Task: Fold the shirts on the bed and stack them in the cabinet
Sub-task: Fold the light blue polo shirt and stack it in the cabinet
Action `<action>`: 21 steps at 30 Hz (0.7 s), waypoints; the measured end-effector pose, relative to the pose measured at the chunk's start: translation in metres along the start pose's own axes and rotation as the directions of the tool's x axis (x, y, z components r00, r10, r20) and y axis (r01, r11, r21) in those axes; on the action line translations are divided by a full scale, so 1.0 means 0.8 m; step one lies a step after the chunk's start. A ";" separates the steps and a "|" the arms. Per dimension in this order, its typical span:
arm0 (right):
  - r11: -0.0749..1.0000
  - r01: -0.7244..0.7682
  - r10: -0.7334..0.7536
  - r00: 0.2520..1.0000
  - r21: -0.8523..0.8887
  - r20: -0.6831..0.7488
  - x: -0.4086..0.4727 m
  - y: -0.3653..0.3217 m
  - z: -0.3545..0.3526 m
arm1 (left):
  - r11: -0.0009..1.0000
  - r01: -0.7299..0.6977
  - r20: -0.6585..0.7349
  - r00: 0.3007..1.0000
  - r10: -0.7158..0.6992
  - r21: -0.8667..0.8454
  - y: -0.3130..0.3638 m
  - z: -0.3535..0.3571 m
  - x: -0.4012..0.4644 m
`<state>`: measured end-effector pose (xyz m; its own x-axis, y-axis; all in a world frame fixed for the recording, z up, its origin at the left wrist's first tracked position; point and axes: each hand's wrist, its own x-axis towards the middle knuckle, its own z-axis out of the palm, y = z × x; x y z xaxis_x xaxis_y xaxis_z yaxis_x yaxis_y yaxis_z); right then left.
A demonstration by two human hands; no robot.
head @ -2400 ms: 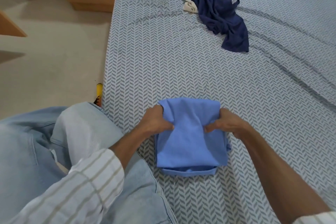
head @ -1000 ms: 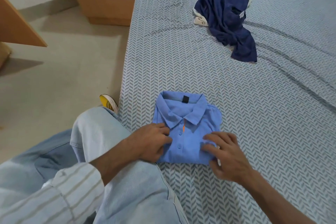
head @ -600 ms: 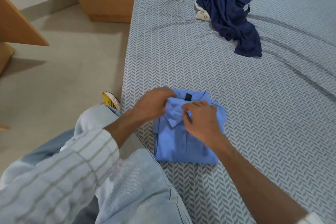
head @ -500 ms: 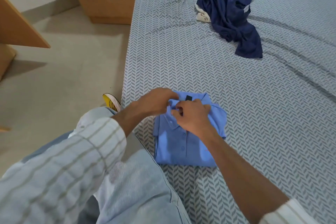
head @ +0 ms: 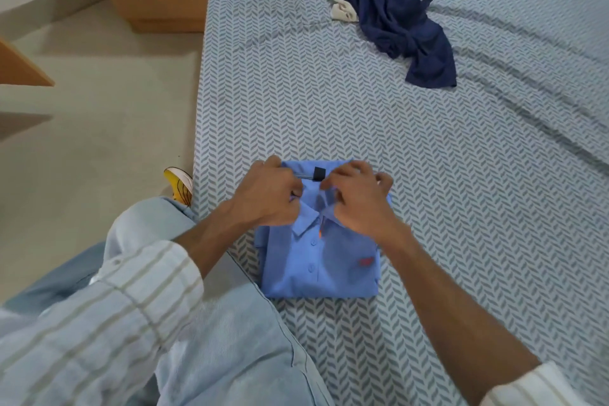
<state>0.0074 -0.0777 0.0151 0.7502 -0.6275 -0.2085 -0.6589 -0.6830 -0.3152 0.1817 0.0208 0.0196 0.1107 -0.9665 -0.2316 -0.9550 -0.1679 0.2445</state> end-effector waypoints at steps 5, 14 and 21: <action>0.960 0.053 -0.013 0.989 -0.277 0.145 0.048 0.063 -0.034 | 0.951 0.167 0.085 0.985 -0.150 -0.261 0.055 0.013 0.019; 0.964 -0.026 0.056 0.993 0.266 -0.107 0.054 0.080 -0.019 | 0.994 0.081 -0.270 0.958 -0.099 -0.079 0.091 0.043 -0.014; 0.726 -0.371 0.326 0.927 0.579 0.186 0.003 0.124 -0.018 | 0.894 -0.447 -0.106 0.890 0.444 -0.005 0.147 0.092 -0.063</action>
<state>-0.0571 -0.1524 -0.0030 0.4907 -0.7350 -0.4680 -0.7246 -0.0459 -0.6876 0.0433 0.0642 -0.0092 -0.2967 -0.9550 0.0022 -0.9022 0.2810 0.3271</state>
